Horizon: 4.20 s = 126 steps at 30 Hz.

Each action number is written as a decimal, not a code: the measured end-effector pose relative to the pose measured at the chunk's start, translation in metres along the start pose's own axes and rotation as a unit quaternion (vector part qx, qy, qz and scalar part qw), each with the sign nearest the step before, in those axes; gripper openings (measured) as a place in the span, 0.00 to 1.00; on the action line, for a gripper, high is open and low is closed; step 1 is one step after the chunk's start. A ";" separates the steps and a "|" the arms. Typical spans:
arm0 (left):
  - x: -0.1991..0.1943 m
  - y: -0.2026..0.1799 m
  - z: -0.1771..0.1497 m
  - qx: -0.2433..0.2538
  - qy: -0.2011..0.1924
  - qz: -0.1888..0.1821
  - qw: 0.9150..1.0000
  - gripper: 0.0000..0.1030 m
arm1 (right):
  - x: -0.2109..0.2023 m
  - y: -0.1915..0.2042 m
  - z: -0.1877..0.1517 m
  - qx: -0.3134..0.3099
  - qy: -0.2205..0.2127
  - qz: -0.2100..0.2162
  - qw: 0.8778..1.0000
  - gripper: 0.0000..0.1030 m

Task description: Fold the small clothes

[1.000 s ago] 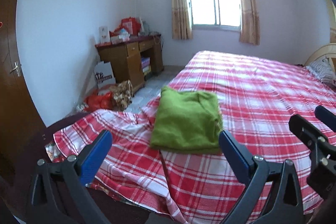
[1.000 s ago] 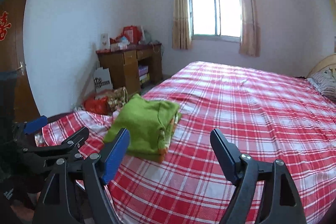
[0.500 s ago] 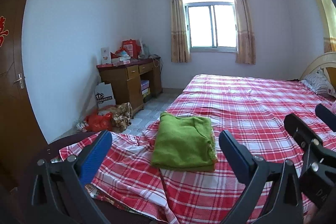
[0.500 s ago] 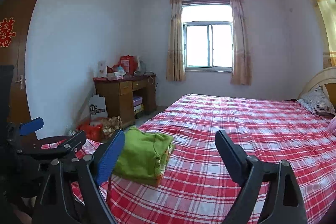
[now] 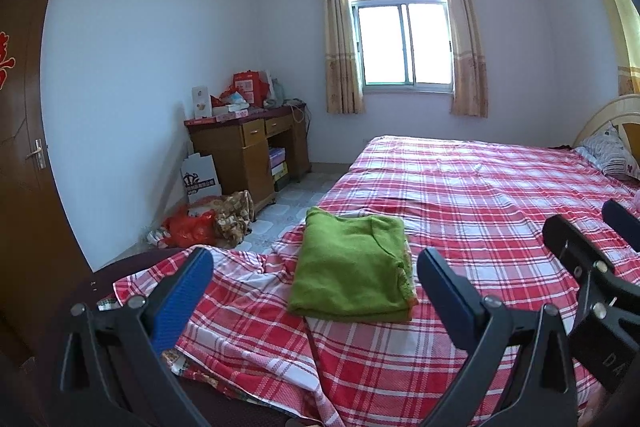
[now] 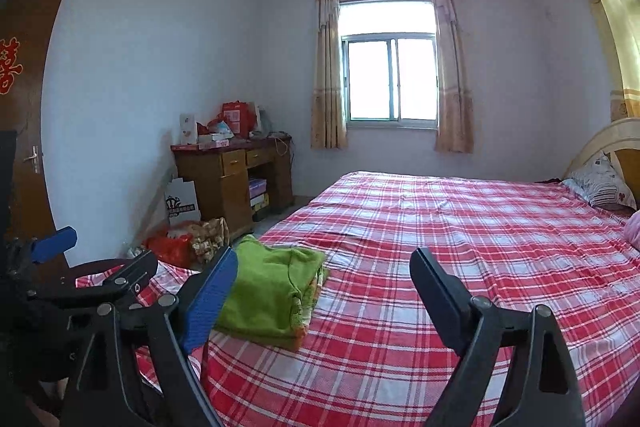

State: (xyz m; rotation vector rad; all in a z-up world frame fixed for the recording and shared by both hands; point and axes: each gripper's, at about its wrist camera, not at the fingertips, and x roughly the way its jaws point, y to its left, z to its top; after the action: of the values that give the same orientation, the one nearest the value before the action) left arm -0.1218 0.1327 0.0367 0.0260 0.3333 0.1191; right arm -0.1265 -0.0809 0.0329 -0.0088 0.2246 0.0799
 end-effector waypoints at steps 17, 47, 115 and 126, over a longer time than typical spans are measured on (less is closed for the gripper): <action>0.003 -0.002 -0.002 0.000 0.004 0.002 1.000 1.00 | 0.002 -0.005 0.001 0.009 0.004 -0.004 1.000 0.86; 0.012 -0.003 -0.005 0.000 0.020 -0.001 1.000 1.00 | 0.010 -0.008 -0.005 0.019 0.020 -0.002 1.000 0.86; 0.068 -0.006 -0.013 -0.006 0.065 0.022 0.998 1.00 | 0.046 -0.020 -0.027 0.038 0.051 -0.021 0.998 0.86; 0.071 -0.005 -0.012 -0.005 0.071 0.026 0.997 1.00 | 0.048 -0.024 -0.028 0.048 0.057 -0.020 0.997 0.86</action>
State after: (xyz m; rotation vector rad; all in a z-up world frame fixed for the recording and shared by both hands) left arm -0.0583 0.1362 0.0019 0.0162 0.4732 0.1750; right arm -0.0842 -0.1018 -0.0051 0.0771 0.3415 0.0281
